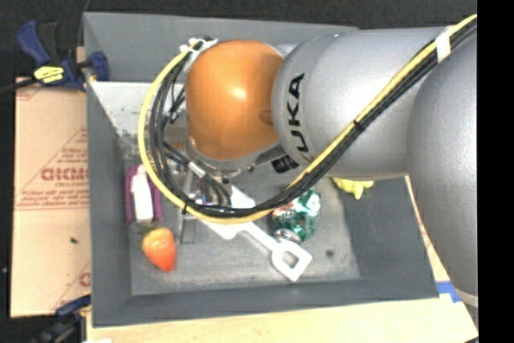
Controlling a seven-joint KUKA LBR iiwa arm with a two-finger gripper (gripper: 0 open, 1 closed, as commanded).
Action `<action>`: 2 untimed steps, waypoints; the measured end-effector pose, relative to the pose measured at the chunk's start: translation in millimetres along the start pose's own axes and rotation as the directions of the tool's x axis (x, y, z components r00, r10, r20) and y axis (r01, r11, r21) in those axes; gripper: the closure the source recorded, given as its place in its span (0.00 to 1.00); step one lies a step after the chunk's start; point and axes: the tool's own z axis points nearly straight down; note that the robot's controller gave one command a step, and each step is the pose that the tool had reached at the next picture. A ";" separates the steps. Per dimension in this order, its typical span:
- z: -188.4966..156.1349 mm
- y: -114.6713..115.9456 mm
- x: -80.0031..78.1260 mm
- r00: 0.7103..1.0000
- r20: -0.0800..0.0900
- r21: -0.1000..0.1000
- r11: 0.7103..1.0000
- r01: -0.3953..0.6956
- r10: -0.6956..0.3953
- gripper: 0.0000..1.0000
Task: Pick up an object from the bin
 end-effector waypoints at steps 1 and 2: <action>-4.7 -1.4 -1.9 1.000 0.008 -0.002 1.000 -0.006 0.006 0.00; 117.7 18.8 35.0 0.984 0.009 -0.005 0.984 -0.178 0.178 0.00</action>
Offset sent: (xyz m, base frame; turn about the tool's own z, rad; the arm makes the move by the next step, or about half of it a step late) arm -0.0440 0.0223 -0.1398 0.2084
